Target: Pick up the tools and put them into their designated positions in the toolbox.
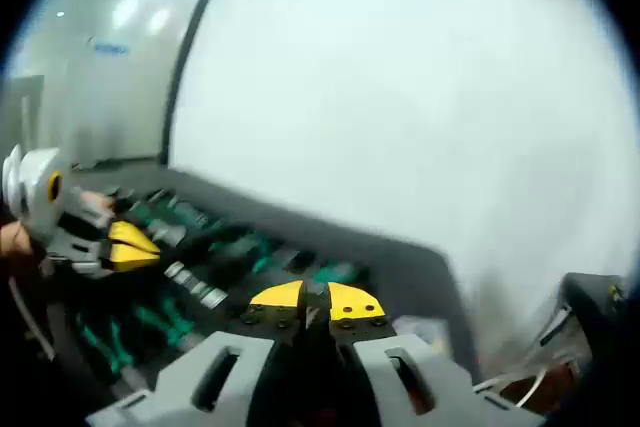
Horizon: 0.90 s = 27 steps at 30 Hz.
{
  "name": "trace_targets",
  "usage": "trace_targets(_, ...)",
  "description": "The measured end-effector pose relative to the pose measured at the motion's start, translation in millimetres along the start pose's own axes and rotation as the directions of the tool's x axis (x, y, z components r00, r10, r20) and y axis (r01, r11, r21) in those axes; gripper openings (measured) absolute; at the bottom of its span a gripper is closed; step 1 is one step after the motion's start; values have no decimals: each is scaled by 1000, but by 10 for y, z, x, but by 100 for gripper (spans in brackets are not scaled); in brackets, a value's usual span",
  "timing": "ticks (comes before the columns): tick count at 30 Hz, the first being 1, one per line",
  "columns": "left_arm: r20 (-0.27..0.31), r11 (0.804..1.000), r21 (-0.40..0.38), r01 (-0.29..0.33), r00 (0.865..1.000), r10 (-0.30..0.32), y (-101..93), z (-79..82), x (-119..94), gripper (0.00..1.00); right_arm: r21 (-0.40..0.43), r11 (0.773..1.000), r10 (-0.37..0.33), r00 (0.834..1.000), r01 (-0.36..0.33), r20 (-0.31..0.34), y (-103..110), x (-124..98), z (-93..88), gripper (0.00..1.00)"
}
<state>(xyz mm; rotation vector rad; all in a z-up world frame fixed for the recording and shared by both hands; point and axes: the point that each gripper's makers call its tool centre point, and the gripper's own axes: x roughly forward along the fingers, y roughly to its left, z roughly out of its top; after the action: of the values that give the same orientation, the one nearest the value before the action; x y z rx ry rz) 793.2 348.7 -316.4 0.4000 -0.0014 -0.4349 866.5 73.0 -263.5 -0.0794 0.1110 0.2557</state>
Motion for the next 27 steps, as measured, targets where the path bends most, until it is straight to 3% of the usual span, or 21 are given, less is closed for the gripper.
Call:
trace_targets(1, 45, 991, -115, -67, 996, 73, 276, 56, -238, 4, -13, 999, -44, 999, 45, 11, -220, 8, 183, 6)
trace_targets(2, 37, 971, -207, -117, 991, 127, 494, -32, -336, 8, -21, 997, -71, 997, 71, -1, -351, 81, 228, 6)
trace_targets(3, 82, 945, -286, -158, 979, 188, 766, -51, -507, 11, -39, 995, -93, 995, 94, 25, -437, 115, 332, 6)
trace_targets(4, 99, 931, -313, -186, 969, 227, 910, -100, -639, 13, -32, 995, -91, 996, 91, 2, -472, 184, 317, 6)
trace_targets(5, 103, 921, -340, -189, 966, 236, 1069, -258, -688, 14, -16, 996, -83, 996, 83, -43, -504, 290, 242, 7)
trace_targets(7, 112, 923, -347, -167, 970, 218, 1086, -434, -821, 17, 17, 1000, -20, 985, 23, -170, -459, 528, -27, 10)
trace_targets(8, 104, 919, -363, -155, 973, 205, 1054, -568, -856, 19, 59, 998, 37, 951, -20, -307, -434, 697, -327, 10)
trace_targets(9, 104, 922, -359, -147, 975, 196, 1009, -615, -853, 19, 90, 996, 64, 909, -29, -411, -390, 724, -547, 10)
trace_targets(10, 102, 936, -326, -133, 979, 174, 939, -656, -798, 19, 139, 990, 88, 852, -18, -516, -303, 756, -817, 10)
trace_targets(12, 120, 959, -266, -99, 984, 135, 789, -649, -719, 19, 119, 990, 138, 771, -82, -622, -126, 715, -1188, 12)
trace_targets(14, 127, 959, -271, -82, 985, 120, 661, -660, -682, 19, 59, 997, 81, 735, -55, -673, -127, 683, -1443, 14)
trace_targets(16, 119, 985, -132, -108, 985, 124, 676, -682, -662, 18, 15, 997, 65, 729, -75, -681, -131, 746, -1564, 15)
trace_targets(18, 116, 981, -177, -79, 988, 101, 651, -713, -653, 18, 21, 998, 54, 664, -58, -746, -166, 733, -1772, 14)
trace_targets(19, 117, 978, -195, -69, 989, 93, 671, -736, -669, 18, 65, 996, 84, 652, -53, -754, -120, 773, -1831, 9)
trace_targets(20, 124, 977, -201, -65, 988, 92, 677, -748, -680, 18, 88, 996, 78, 666, -18, -742, -113, 816, -1768, 10)
trace_targets(21, 124, 978, -199, -66, 988, 92, 685, -756, -687, 18, 66, 997, 29, 614, 38, -789, -143, 765, -1785, 10)
trace_targets(22, 118, 978, -197, -65, 989, 89, 689, -770, -688, 18, 13, 1000, -1, 584, 19, -812, -165, 728, -1789, 11)
trace_targets(23, 103, 979, -192, -63, 991, 84, 676, -806, -674, 18, -18, 1000, -14, 540, -3, -842, -137, 653, -1828, 11)
trace_targets(25, 81, 986, -149, -78, 993, 91, 648, -839, -659, 16, -140, 989, -97, 531, -42, -842, -212, 631, -1813, 15)
trace_targets(26, 81, 986, -142, -84, 992, 96, 639, -834, -658, 16, -148, 988, -111, 515, -31, -850, -221, 592, -1836, 17)
trace_targets(27, 81, 988, -129, -88, 992, 99, 627, -834, -648, 16, -131, 991, -95, 511, -36, -855, -183, 552, -1862, 16)
